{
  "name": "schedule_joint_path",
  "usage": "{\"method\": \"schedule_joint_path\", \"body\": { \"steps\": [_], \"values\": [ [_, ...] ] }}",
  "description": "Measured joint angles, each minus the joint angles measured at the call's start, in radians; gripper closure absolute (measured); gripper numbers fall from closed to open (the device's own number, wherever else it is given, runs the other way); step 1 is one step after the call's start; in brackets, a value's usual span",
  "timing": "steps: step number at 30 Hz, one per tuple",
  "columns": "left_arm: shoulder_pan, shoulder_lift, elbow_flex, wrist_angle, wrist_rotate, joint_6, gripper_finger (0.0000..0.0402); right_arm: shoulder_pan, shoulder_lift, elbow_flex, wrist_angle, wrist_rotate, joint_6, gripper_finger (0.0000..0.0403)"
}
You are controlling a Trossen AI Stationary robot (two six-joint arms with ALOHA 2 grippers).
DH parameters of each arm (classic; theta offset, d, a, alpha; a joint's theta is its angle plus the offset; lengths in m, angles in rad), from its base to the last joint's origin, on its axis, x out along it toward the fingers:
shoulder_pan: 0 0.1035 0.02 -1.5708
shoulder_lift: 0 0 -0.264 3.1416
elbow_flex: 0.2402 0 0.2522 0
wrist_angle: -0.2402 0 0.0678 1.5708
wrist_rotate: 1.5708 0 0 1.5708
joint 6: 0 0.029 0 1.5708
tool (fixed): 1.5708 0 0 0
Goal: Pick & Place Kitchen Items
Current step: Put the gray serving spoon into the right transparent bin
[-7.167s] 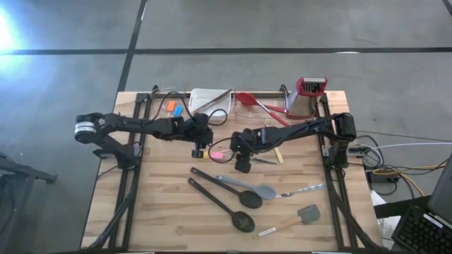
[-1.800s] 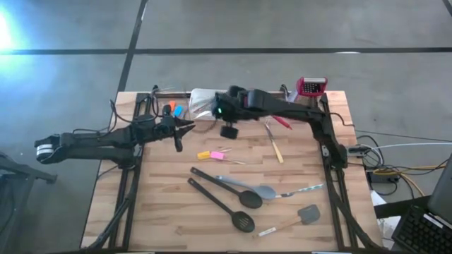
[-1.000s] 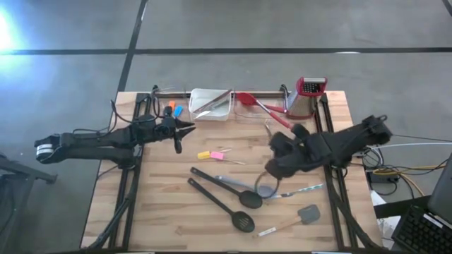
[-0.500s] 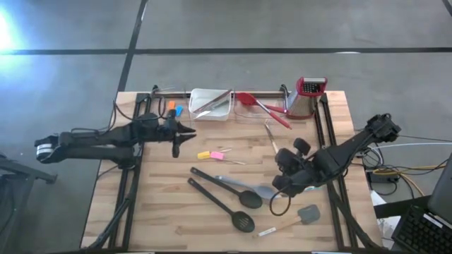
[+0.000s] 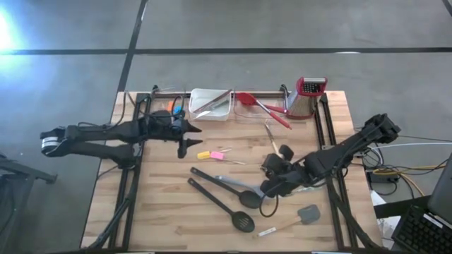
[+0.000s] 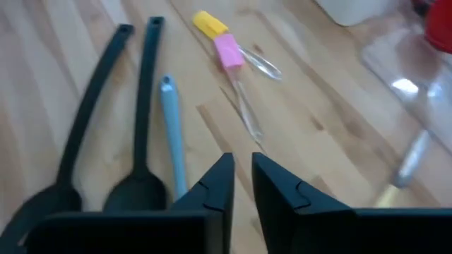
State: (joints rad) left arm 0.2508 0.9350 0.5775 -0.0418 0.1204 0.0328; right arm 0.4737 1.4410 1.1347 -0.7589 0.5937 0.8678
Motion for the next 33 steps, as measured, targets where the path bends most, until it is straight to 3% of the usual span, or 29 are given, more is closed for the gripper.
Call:
{"method": "schedule_joint_path", "body": {
  "steps": [8, 15, 24, 33],
  "values": [
    [0.0, 0.077, 0.041, 0.004, 0.0, 0.004, 0.0174, -0.06, 0.007, -0.136, 0.34, -0.13, -0.084, 0.0289],
    [-0.001, 0.083, 0.041, 0.005, -0.002, 0.017, 0.0174, -0.096, 0.107, -0.177, 0.445, -0.258, -0.123, 0.0261],
    [-0.002, 0.078, 0.041, 0.006, -0.002, 0.017, 0.0174, -0.131, 0.316, -0.038, 0.445, -0.35, -0.242, 0.0245],
    [-0.002, 0.078, 0.041, -0.004, -0.001, 0.017, 0.0174, -0.168, 0.49, 0.126, 0.261, -0.401, -0.284, 0.0252]
  ]
}}
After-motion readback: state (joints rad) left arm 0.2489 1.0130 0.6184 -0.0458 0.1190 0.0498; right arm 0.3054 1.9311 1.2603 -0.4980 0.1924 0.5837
